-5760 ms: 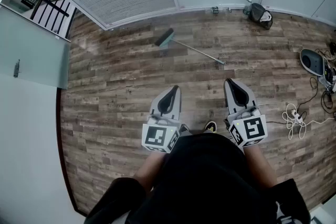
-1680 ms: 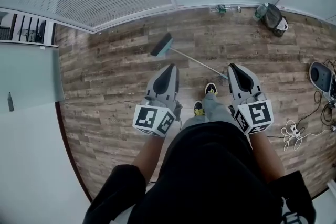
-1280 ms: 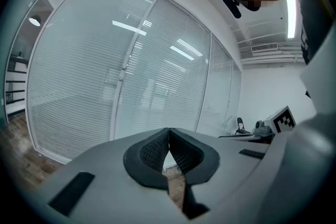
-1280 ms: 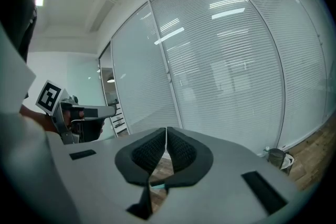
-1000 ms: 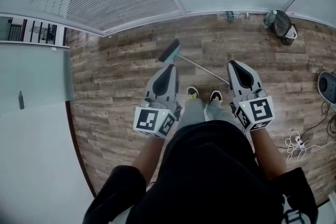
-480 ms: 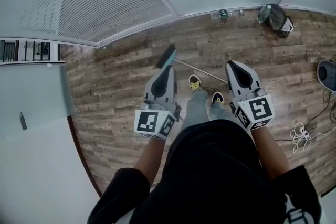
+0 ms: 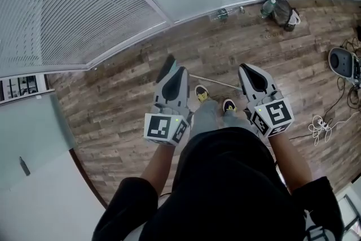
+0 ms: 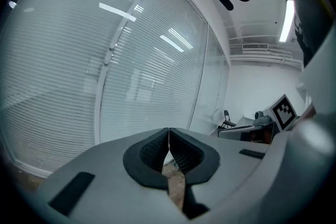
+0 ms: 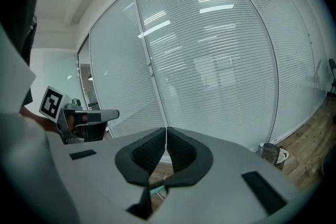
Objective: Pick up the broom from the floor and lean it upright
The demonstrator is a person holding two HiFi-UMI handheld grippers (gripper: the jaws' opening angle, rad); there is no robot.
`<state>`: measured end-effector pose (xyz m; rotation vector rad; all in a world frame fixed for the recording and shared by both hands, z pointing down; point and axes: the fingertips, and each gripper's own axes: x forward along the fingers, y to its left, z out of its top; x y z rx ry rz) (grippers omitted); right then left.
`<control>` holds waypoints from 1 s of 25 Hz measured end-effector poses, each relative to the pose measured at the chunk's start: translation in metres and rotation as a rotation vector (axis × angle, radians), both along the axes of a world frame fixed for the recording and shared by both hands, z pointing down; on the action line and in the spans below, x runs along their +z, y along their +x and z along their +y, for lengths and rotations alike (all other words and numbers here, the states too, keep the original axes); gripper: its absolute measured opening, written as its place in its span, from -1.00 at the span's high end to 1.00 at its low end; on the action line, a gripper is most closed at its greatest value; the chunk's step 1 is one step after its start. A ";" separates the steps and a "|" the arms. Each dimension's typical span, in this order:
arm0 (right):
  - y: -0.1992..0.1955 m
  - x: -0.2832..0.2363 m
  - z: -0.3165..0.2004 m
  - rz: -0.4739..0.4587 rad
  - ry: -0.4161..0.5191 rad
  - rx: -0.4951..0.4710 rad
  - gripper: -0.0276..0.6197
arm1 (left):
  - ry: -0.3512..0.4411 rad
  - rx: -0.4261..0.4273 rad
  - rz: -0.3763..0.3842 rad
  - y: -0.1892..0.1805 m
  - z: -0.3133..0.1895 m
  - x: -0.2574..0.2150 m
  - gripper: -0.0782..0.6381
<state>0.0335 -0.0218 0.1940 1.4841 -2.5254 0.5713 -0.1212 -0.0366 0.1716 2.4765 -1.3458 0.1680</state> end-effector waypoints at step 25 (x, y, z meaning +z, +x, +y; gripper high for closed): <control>0.134 0.191 -0.003 0.011 -0.328 0.214 0.85 | -0.134 0.574 -0.358 0.144 -0.014 0.218 0.71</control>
